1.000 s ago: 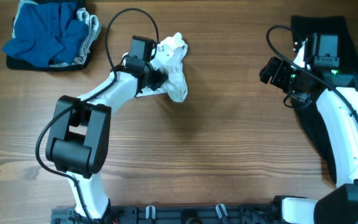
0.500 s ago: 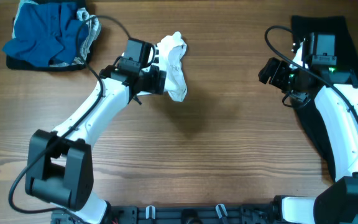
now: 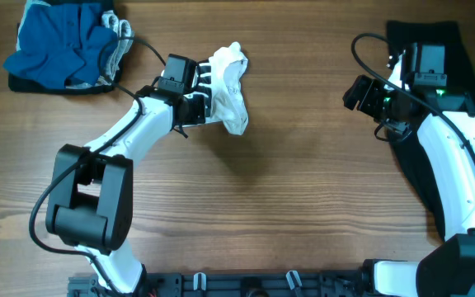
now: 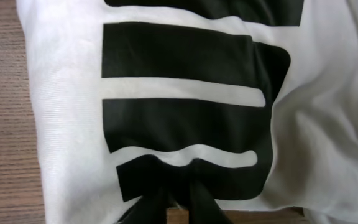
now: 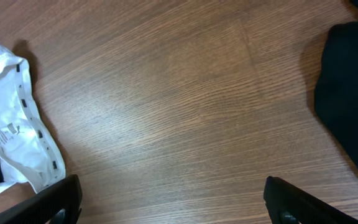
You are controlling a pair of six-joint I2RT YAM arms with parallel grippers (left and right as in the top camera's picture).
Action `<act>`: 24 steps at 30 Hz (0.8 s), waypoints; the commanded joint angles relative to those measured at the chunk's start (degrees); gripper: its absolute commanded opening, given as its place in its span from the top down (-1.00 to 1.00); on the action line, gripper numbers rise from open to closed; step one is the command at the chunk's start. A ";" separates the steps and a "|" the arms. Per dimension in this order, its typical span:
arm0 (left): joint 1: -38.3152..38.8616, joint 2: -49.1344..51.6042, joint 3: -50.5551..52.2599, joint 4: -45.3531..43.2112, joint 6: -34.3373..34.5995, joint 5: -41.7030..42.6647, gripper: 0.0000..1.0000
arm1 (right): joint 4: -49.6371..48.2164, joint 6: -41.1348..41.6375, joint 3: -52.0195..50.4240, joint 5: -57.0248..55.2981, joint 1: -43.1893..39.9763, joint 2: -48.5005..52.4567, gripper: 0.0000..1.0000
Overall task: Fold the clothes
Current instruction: 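Lift and turn the bundle with the left gripper toward the left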
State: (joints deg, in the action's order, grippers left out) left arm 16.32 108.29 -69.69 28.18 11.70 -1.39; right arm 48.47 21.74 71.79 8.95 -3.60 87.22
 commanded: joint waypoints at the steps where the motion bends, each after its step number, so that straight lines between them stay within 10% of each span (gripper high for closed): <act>1: -0.87 2.56 0.50 1.70 0.76 -1.92 0.86 | -0.79 -0.79 0.48 0.09 -0.17 0.66 -0.89; 10: -4.66 8.35 0.48 3.26 0.72 -14.29 0.77 | -0.94 -0.83 0.48 0.07 -0.17 0.66 -0.89; 16: -6.12 8.28 0.46 3.52 -9.77 -23.63 0.16 | -1.16 -0.81 0.48 0.07 -0.17 0.70 -0.89; 24: -1.92 2.97 -5.62 7.65 -12.79 -24.17 0.17 | -1.49 -0.79 0.48 0.11 -0.13 1.84 -0.89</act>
State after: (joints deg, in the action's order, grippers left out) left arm 11.86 113.69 -71.92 33.91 0.75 -23.35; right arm 47.22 21.74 71.79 8.95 -3.60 87.46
